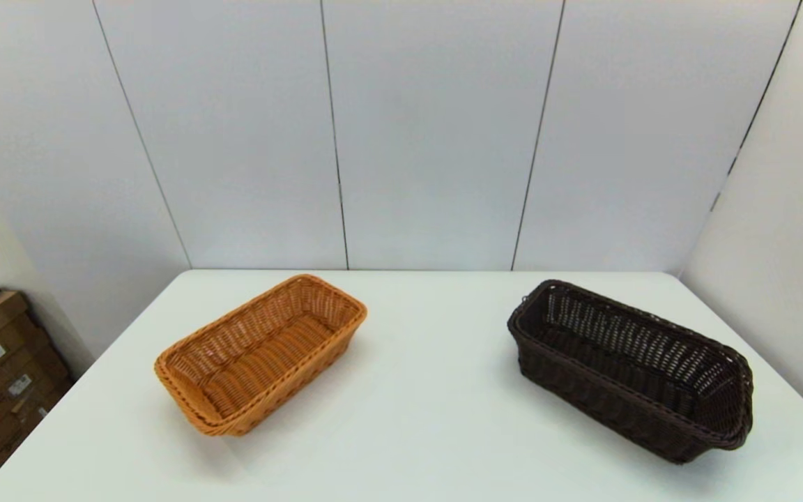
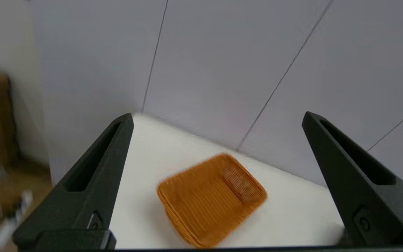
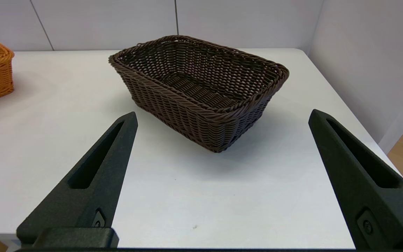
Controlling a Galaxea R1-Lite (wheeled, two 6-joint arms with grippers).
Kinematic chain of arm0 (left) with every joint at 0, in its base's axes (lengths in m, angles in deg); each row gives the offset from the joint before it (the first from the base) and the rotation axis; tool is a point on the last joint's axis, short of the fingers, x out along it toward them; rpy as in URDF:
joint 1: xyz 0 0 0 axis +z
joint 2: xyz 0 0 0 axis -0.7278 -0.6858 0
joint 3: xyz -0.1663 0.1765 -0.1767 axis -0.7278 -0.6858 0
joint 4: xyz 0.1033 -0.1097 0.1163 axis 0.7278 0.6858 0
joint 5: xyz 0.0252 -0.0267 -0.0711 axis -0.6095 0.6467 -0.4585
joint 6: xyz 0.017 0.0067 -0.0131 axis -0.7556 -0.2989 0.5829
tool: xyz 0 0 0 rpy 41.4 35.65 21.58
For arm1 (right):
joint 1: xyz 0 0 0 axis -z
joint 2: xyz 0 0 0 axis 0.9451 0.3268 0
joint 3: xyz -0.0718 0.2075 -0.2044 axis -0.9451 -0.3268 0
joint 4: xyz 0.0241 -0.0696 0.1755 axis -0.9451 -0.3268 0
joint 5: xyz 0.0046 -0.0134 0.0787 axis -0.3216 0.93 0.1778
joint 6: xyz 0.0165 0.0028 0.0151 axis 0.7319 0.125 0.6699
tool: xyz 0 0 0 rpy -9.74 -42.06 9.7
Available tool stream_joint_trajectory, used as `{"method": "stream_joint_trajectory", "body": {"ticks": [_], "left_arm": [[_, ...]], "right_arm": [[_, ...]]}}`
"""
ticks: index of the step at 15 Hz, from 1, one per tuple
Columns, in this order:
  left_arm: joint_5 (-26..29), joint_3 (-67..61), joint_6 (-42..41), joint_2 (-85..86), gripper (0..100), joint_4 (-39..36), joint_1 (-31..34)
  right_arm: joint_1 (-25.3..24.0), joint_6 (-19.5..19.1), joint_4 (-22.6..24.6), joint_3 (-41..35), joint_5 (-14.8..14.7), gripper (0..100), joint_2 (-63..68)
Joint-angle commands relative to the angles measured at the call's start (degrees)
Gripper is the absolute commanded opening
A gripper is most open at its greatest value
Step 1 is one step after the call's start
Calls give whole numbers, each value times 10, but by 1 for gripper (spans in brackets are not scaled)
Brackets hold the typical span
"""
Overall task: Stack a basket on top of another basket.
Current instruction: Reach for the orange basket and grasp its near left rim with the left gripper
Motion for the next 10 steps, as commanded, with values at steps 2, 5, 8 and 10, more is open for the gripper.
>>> {"method": "stream_joint_trajectory", "body": {"ticks": [2, 5, 8, 10], "left_arm": [[-10, 212, 219, -352, 100, 327, -10], [42, 209, 241, -428, 100, 343, -11], [118, 199, 249, -486, 100, 372, -8], [166, 177, 249, -503, 100, 372, -6]], "right_arm": [[0, 0, 0, 0, 0, 100, 1], [0, 0, 0, 0, 0, 100, 1], [0, 0, 0, 0, 0, 100, 1], [0, 0, 0, 0, 0, 100, 1]]}}
